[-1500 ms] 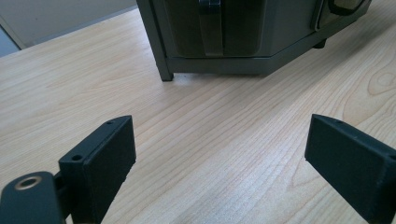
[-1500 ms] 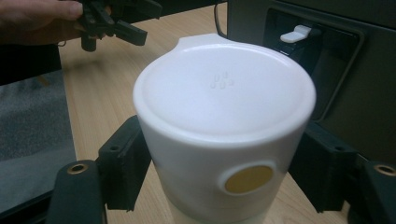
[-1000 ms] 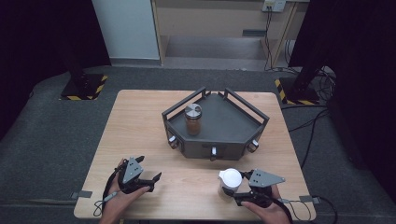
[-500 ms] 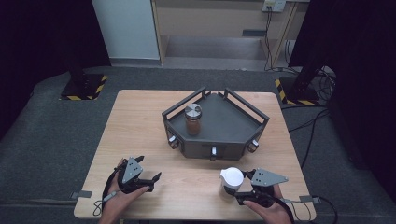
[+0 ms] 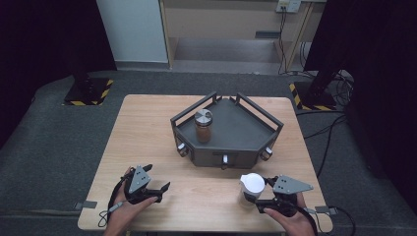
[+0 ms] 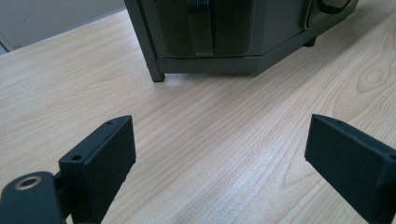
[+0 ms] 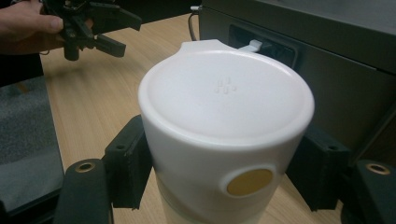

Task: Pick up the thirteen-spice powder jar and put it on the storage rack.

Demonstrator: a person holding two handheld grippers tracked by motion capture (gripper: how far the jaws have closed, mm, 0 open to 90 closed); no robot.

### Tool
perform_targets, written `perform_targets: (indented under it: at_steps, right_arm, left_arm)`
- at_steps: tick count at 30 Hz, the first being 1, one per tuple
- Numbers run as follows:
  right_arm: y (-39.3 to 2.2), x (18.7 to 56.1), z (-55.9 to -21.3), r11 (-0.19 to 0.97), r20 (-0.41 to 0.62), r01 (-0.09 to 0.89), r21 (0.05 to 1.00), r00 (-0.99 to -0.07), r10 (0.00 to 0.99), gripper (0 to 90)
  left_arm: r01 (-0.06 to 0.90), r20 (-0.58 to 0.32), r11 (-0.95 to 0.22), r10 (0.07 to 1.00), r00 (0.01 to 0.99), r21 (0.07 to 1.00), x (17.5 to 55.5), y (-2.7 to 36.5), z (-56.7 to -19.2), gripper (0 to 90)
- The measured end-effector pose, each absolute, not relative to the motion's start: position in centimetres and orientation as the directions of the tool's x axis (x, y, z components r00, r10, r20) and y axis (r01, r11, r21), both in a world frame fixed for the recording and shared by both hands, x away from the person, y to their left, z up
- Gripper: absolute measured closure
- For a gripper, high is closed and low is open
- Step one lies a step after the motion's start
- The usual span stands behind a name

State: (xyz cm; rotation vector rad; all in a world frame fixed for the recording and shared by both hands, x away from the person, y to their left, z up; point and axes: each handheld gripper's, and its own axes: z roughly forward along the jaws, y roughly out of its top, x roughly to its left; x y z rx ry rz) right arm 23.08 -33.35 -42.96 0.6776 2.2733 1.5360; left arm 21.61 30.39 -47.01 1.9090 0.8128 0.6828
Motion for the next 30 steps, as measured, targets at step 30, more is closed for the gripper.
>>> perform_targets:
  at_steps: [30]
  right_arm:
    - [-34.2,22.9,-40.0,0.324,-0.013,0.209,0.923,-0.822,0.569,31.2]
  left_arm:
    - [0.263,0.124,-0.353,0.776,0.618,0.898,21.6,30.9,-47.0,7.7]
